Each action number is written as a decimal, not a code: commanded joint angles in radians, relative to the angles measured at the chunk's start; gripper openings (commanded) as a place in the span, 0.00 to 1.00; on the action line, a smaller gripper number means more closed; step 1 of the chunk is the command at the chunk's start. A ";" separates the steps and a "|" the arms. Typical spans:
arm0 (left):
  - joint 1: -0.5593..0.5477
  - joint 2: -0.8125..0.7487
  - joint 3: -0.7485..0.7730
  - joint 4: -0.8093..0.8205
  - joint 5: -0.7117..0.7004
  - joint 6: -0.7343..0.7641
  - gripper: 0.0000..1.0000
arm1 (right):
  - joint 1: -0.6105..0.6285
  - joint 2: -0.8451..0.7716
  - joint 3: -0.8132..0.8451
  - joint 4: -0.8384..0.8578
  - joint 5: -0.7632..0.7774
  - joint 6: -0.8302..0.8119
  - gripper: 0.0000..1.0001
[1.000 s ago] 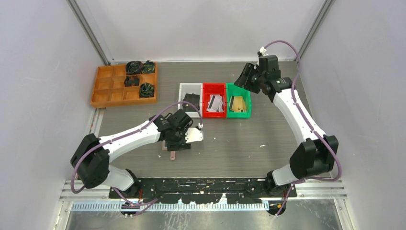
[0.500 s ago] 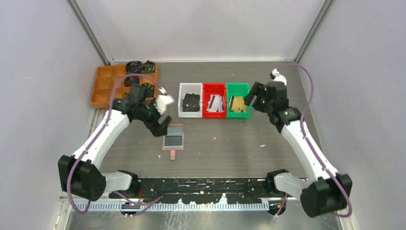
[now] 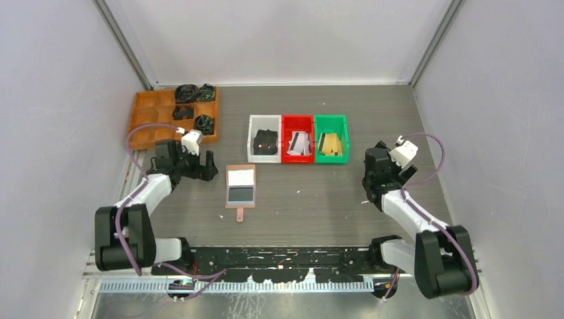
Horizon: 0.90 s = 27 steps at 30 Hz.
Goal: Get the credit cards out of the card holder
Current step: Reset both arms
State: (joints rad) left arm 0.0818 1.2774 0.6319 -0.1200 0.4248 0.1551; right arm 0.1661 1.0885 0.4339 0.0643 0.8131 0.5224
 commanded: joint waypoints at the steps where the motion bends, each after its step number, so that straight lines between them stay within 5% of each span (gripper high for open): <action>1: 0.012 0.067 -0.055 0.424 0.036 -0.043 1.00 | -0.018 0.117 0.045 0.302 0.165 -0.027 0.99; 11: 0.008 0.267 -0.105 0.776 -0.109 -0.189 1.00 | -0.054 0.329 -0.029 0.665 0.166 -0.204 0.99; 17: -0.009 0.237 -0.155 0.834 -0.187 -0.194 1.00 | -0.059 0.395 -0.008 0.687 0.133 -0.221 0.99; 19: -0.038 0.228 -0.228 0.948 -0.250 -0.185 1.00 | -0.055 0.396 -0.019 0.712 0.085 -0.253 1.00; 21: -0.055 0.299 -0.337 1.258 -0.291 -0.184 1.00 | -0.013 0.403 -0.077 0.878 0.082 -0.322 1.00; 24: -0.060 0.248 -0.292 1.075 -0.345 -0.195 1.00 | 0.030 0.438 -0.118 0.994 0.005 -0.423 1.00; 27: -0.068 0.274 -0.256 1.044 -0.357 -0.187 1.00 | -0.048 0.425 -0.037 0.801 -0.140 -0.363 0.99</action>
State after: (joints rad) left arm 0.0204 1.5566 0.3107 0.8444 0.1436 -0.0303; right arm 0.1833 1.5181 0.3321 0.8829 0.8345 0.1787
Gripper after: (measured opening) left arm 0.995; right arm 0.995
